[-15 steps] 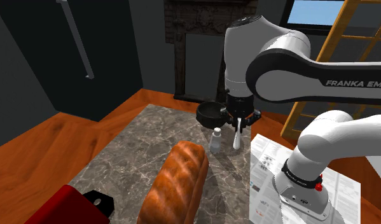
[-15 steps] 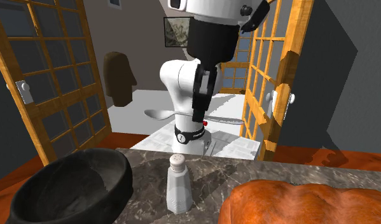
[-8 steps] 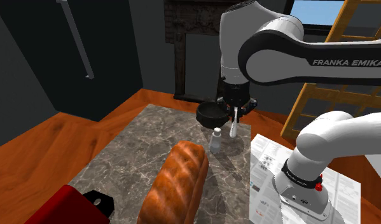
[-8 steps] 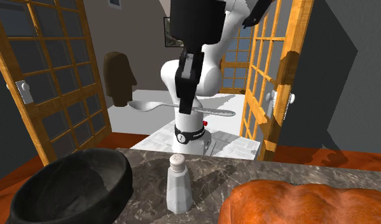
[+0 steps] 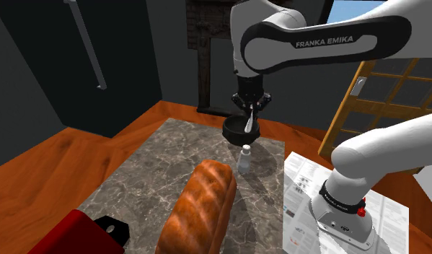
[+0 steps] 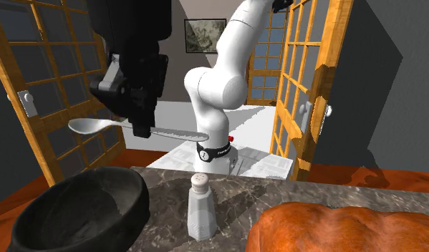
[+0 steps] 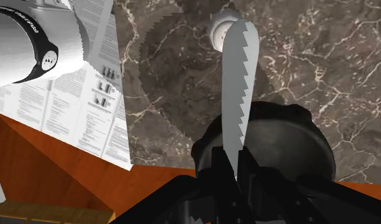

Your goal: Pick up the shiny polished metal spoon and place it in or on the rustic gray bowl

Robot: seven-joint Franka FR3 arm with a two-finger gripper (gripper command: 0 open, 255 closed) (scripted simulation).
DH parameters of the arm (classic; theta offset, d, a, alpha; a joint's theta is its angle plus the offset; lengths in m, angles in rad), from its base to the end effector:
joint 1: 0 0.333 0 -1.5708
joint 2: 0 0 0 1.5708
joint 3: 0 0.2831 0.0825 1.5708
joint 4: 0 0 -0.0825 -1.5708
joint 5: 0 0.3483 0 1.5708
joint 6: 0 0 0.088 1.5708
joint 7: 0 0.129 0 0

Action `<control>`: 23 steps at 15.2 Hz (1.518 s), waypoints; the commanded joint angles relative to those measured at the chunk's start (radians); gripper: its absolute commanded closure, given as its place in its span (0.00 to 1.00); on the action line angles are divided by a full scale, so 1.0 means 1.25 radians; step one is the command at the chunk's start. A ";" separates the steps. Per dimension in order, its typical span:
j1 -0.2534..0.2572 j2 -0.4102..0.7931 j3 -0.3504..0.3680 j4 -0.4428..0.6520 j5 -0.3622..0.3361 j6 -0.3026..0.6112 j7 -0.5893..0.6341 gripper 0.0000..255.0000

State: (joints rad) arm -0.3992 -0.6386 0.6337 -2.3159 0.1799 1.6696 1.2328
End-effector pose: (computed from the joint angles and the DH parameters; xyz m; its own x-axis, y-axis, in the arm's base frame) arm 0.3440 0.1232 0.4742 0.4185 -0.8971 0.1414 -0.9048 -0.3983 0.1507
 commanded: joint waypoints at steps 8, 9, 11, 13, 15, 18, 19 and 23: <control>-0.086 0.165 0.023 0.075 -0.081 0.083 -0.010 1.00; -0.086 0.166 0.025 0.066 -0.081 0.094 -0.008 1.00; -0.086 0.170 0.030 0.047 -0.081 0.115 -0.004 1.00; -0.086 0.175 0.035 0.030 -0.081 0.137 0.000 1.00; -0.086 0.181 0.040 0.013 -0.081 0.159 0.005 1.00; -0.087 0.191 0.049 -0.012 -0.083 0.192 0.013 1.00; -0.088 0.195 0.052 -0.019 -0.084 0.203 0.015 1.00; -0.089 0.201 0.056 -0.030 -0.085 0.218 0.019 1.00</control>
State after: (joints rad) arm -0.5096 -0.3897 0.7034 -2.3520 0.0742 1.9398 1.2562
